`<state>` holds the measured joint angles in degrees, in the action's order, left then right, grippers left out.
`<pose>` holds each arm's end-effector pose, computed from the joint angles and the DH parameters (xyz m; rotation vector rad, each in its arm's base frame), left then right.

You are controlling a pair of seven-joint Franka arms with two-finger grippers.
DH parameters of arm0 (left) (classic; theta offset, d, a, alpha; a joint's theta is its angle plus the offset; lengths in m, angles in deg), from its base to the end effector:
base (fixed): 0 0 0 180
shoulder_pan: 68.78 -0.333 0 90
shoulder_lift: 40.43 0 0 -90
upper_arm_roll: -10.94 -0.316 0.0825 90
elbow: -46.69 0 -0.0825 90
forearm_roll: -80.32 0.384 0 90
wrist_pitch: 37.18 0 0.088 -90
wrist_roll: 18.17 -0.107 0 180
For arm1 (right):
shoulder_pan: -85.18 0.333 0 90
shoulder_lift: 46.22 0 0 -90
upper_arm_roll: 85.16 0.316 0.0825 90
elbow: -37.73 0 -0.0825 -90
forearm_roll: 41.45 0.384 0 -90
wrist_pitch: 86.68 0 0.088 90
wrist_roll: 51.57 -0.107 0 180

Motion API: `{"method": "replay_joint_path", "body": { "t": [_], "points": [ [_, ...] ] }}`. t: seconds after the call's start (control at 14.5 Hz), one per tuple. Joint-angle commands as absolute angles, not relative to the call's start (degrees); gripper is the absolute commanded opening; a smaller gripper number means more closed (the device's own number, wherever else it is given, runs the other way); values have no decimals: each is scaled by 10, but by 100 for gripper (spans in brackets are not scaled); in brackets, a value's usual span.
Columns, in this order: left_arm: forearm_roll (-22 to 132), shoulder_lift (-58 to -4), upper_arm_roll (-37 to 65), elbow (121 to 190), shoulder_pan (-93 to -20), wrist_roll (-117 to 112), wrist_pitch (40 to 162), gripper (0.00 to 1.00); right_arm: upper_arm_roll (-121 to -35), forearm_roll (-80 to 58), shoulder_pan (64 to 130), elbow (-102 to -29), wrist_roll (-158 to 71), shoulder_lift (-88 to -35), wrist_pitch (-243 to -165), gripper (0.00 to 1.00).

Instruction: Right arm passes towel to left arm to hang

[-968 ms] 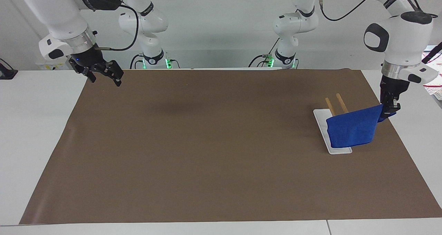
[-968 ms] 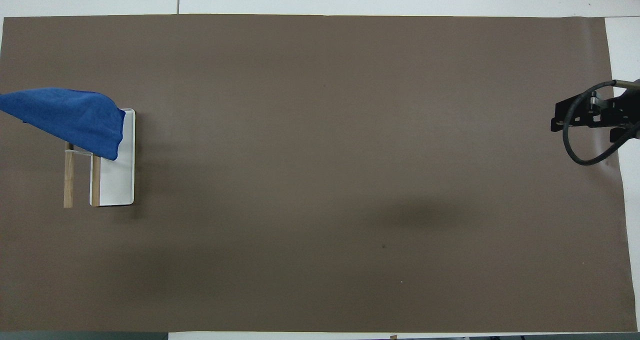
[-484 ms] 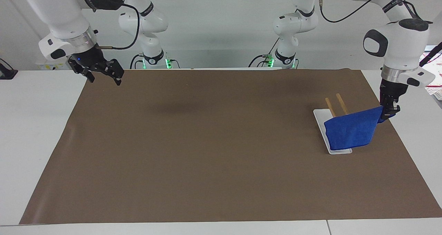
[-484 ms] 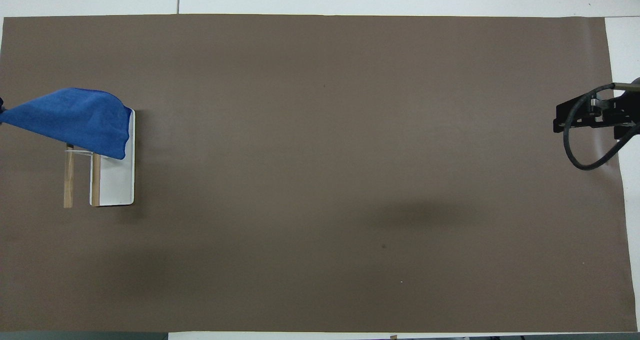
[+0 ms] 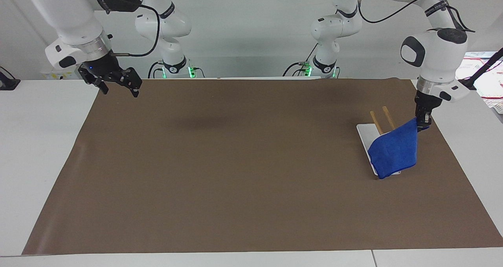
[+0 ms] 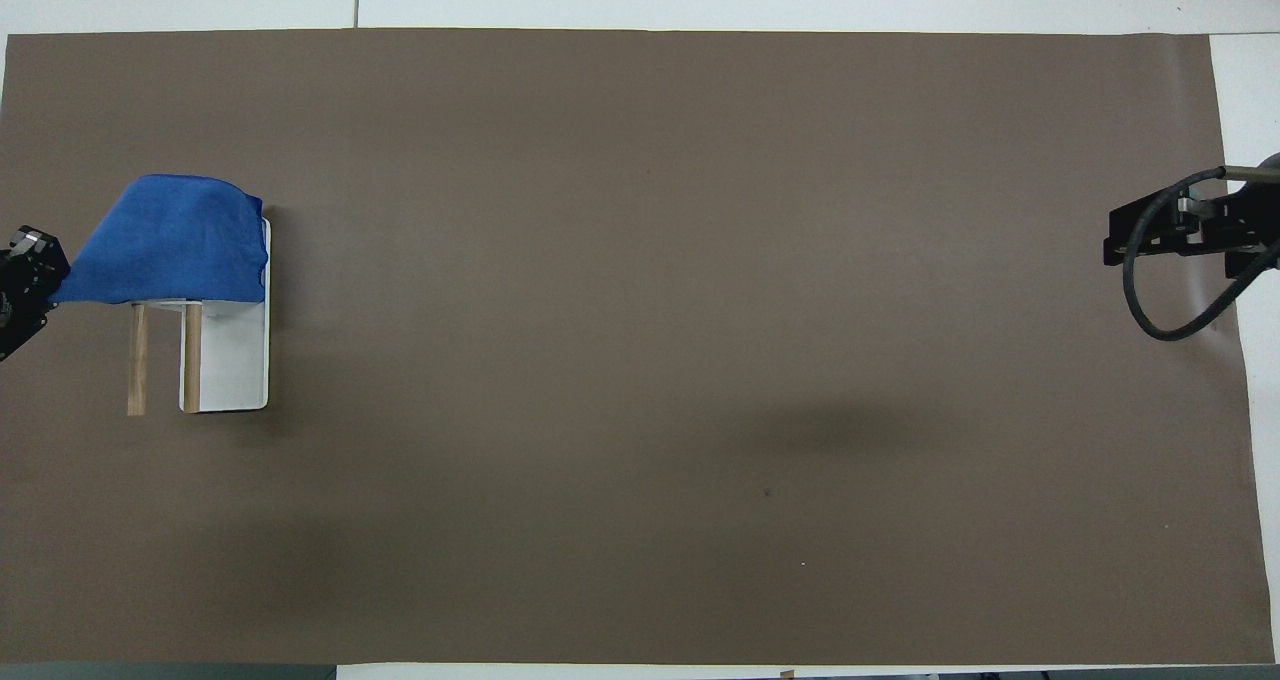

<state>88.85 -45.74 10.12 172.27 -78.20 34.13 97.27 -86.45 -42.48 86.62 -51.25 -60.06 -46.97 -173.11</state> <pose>0.5288 0.0979 0.4509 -2.7130 -1.4830 -0.4241 0.5519 -0.0005 0.6203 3.1095 -0.2277 -0.0874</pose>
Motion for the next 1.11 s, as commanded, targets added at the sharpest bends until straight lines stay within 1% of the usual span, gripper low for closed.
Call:
{"method": "replay_joint_path", "body": {
  "t": [0.0,0.48,0.76,0.83,0.9,0.97,1.04],
  "points": [
    [893,-486,101,1741,-788,243,936,0,-863,-428,864,-514,-595,-471,-1731,100],
    [892,-485,100,1766,-789,180,928,0,-862,-428,864,-515,-595,-471,-1732,100],
    [892,-478,100,1767,-784,178,933,0,-863,-428,863,-516,-594,-471,-1740,100],
    [892,-476,100,1763,-784,178,933,12,-863,-427,863,-516,-594,-470,-1739,100],
    [891,-473,100,1760,-783,178,933,64,-863,-427,863,-516,-595,-470,-1739,100],
    [892,-470,101,1755,-782,176,931,99,-862,-428,864,-516,-596,-470,-1739,100],
    [892,-469,101,1750,-781,176,929,100,-863,-428,864,-517,-597,-470,-1740,100]
  ]
}}
